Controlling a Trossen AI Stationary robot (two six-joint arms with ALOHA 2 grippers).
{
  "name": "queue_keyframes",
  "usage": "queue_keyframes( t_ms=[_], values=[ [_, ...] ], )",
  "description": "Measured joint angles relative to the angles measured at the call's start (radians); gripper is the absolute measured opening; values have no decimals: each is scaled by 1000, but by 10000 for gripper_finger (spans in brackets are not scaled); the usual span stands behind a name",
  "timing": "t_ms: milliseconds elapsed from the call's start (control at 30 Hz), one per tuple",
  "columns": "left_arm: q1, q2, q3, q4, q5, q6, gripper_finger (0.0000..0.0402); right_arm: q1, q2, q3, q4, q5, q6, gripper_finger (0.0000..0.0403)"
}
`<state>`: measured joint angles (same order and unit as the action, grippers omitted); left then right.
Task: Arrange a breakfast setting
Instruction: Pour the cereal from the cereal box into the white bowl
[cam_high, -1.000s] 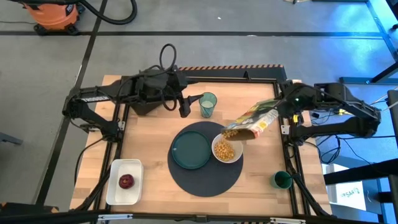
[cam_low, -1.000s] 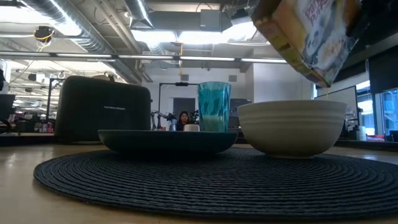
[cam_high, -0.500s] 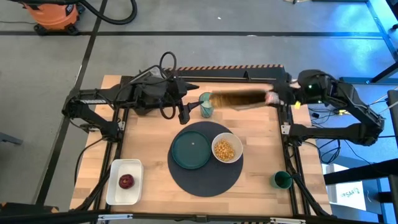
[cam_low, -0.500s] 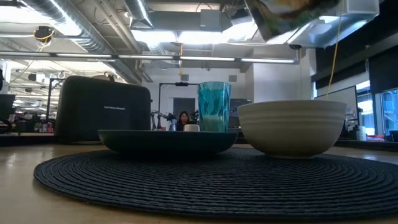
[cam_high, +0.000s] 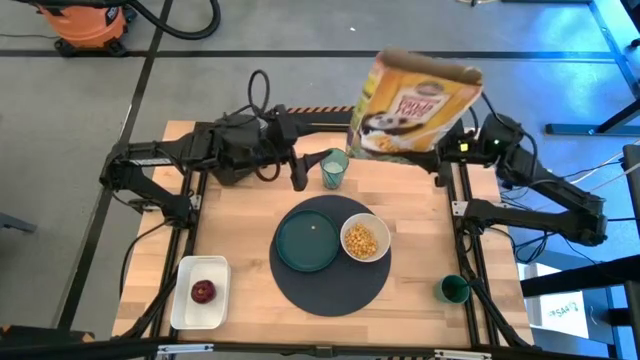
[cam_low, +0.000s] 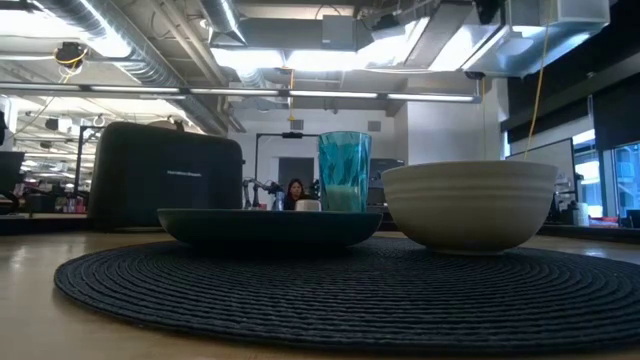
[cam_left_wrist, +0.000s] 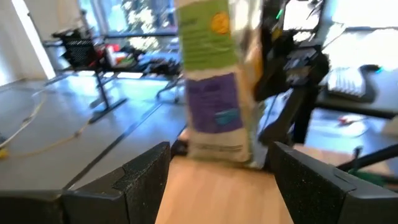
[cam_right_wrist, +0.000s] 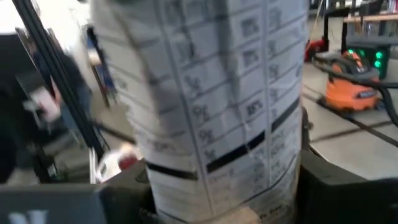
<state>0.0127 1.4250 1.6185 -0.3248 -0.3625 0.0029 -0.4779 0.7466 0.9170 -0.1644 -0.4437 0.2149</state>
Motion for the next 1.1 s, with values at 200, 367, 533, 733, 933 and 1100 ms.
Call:
queue_keyframes(
  t_ms=[200, 367, 533, 733, 933, 1100],
  values=[
    [65, 45, 0, 98, 115, 0, 271, 0, 4, -125, 188, 24, 77, 195],
    [103, 74, -1, 178, 180, 11, 271, 0, 4, -174, 183, 45, 33, 195],
    [147, 75, -1, 215, 149, 30, 271, 0, 18, -177, 155, 48, -54, 195],
    [197, 79, 0, 320, 331, 31, 271, 0, 51, -176, 137, 47, -145, 195],
    [209, 108, 0, 329, 420, 37, 257, 0, 99, -176, 142, 31, -195, 195],
    [223, 112, 0, 324, 424, 52, 168, 0, 118, -176, 141, 14, -200, 195]
  ],
)
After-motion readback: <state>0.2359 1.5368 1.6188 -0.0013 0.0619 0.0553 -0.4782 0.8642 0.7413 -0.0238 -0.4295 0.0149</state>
